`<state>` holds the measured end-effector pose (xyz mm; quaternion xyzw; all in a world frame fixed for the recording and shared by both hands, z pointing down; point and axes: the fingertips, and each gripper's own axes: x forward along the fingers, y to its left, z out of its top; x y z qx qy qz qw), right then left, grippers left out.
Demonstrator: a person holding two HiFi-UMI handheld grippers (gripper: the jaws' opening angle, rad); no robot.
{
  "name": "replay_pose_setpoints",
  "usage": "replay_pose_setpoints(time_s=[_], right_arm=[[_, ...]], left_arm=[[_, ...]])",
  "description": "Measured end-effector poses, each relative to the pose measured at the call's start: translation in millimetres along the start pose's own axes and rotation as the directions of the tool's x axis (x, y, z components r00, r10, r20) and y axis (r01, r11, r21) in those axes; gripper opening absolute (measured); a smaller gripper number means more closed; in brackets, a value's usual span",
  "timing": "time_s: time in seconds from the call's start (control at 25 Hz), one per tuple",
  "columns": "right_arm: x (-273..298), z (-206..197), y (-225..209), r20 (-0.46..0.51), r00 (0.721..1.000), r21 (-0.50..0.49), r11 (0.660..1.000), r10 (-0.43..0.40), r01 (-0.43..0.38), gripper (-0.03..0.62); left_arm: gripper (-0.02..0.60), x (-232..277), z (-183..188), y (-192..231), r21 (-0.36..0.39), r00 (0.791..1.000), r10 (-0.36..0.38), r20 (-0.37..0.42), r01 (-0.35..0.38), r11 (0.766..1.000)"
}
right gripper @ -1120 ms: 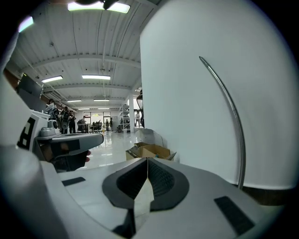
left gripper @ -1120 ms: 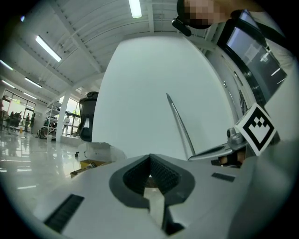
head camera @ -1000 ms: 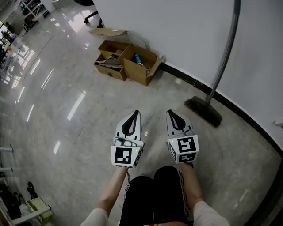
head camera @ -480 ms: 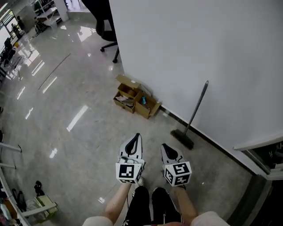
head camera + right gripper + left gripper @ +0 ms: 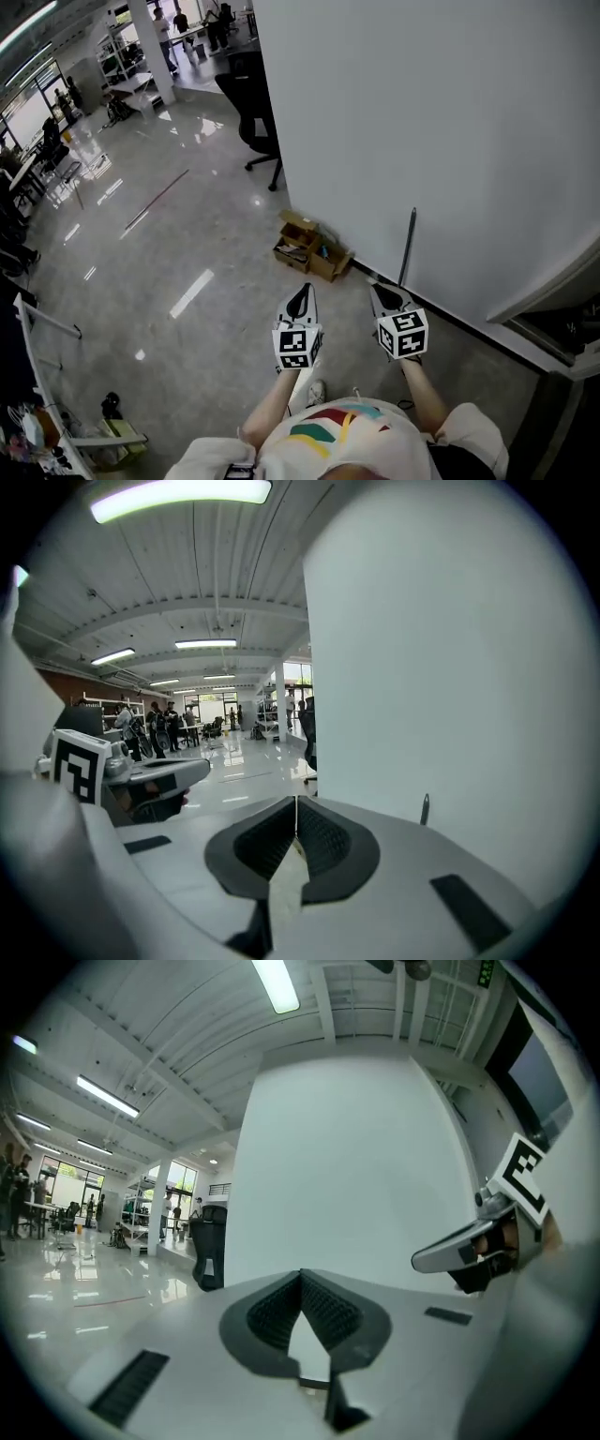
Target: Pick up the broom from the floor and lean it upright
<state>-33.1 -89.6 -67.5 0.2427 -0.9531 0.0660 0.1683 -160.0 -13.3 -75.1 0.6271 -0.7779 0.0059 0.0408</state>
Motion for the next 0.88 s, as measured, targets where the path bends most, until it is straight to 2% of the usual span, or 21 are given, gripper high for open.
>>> replay_pose_setpoints(time_s=[0.2, 0.36, 0.64, 0.88], right_arm=[[-34, -4, 40, 0.026, 0.996, -0.007, 0.996, 0.084, -0.084, 0.014], [-53, -1, 52, 0.047, 0.992, -0.02, 0.993, 0.114, -0.113, 0.014], [-59, 13, 72, 0.117, 0.98, -0.033, 0.987, 0.16, -0.158, 0.014], [-65, 10, 77, 0.118, 0.979, -0.018, 0.986, 0.168, -0.167, 0.014]], left_arm=[[0.044, -27, 14, -39, 0.026, 0.998, -0.062, 0.002, 0.061, 0.998], [0.044, -35, 18, -62, -0.003, 0.995, -0.097, 0.015, 0.097, 0.995], [0.044, -59, 26, -58, 0.007, 0.998, -0.058, 0.04, 0.057, 0.998], [0.044, -72, 32, -49, -0.02, 0.998, -0.031, 0.061, 0.032, 0.999]])
